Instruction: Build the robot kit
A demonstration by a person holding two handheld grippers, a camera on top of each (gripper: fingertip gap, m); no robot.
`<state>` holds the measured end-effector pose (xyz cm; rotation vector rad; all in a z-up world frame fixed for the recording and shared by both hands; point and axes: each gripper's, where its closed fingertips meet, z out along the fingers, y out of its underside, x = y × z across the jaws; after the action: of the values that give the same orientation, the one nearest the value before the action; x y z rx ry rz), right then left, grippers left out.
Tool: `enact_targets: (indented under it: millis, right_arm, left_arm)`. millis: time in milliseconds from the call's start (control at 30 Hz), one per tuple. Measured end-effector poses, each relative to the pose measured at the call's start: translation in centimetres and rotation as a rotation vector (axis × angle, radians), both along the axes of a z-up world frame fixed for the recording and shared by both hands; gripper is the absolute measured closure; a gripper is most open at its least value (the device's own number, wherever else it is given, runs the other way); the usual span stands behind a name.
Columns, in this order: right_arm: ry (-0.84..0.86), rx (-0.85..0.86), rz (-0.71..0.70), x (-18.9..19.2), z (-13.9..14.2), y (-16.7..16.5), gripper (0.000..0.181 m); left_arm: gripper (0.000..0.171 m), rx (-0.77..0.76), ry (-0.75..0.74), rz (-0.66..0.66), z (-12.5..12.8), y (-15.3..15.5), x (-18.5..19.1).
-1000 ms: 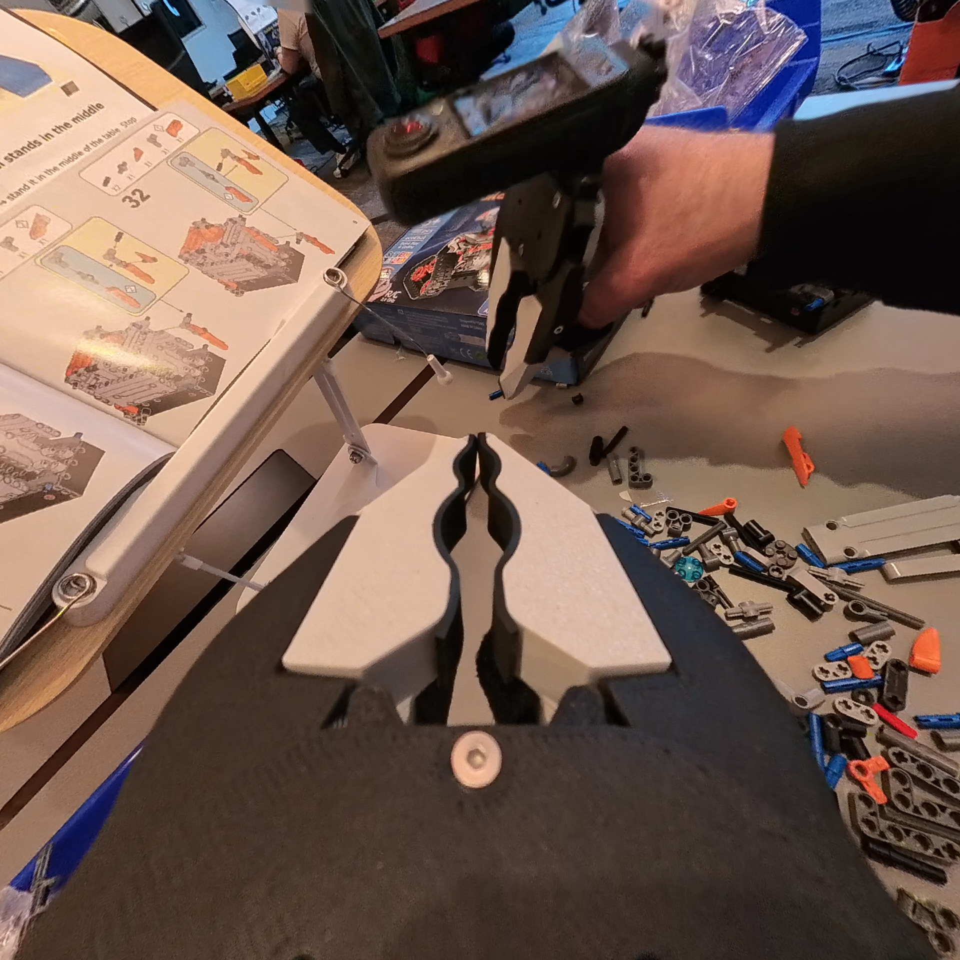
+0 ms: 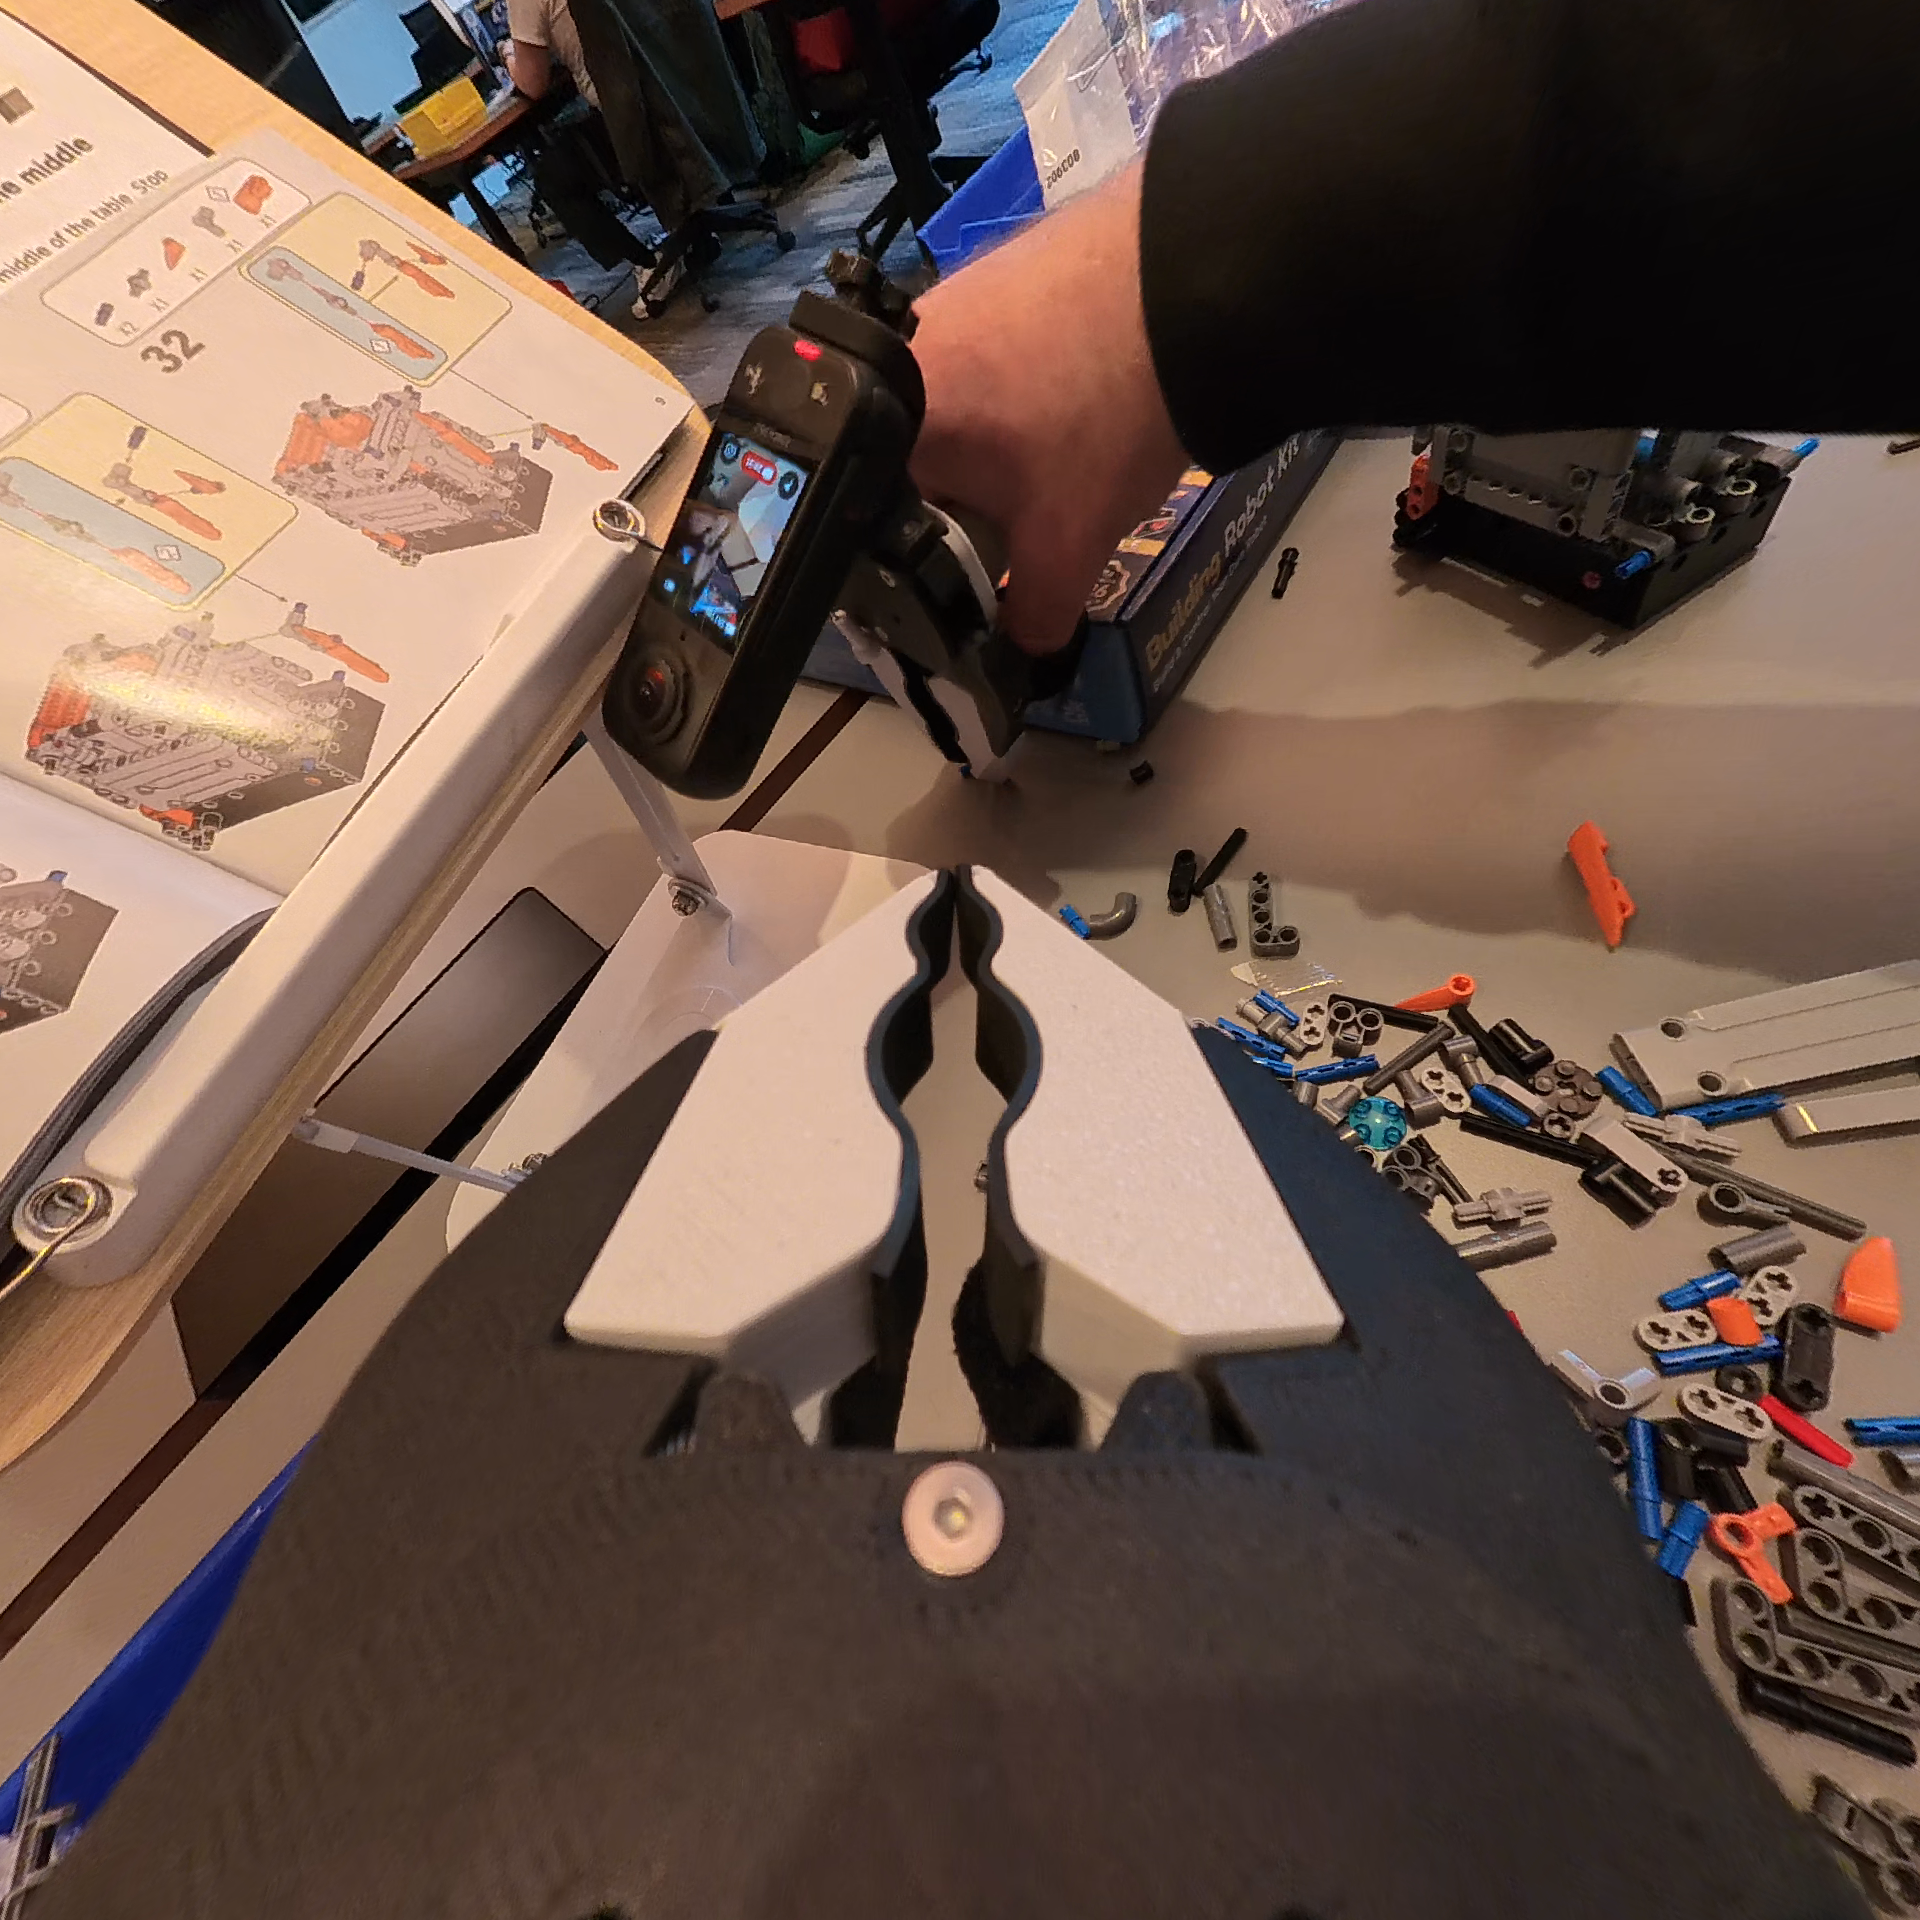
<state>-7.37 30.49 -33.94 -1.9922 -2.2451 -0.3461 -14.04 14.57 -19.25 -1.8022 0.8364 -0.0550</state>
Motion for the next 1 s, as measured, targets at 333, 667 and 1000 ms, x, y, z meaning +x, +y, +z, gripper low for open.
enact_targets:
  millis: [333,667,1000]
  right_arm:
    - [0.028,-0.048,0.005,0.0,-0.1,-1.4,0.179]
    - [0.060,-0.131,0.025,1.1,0.6,-6.3,0.180]
    - [0.265,-0.207,0.098,2.0,5.3,-16.6,0.180]
  left_arm:
    - [0.171,0.008,0.006,-0.001,0.2,-0.1,0.0]
    - [0.171,0.015,0.001,0.004,0.5,-0.2,-0.2]
    - [0.171,0.020,-0.010,0.005,0.8,-0.3,-0.4]
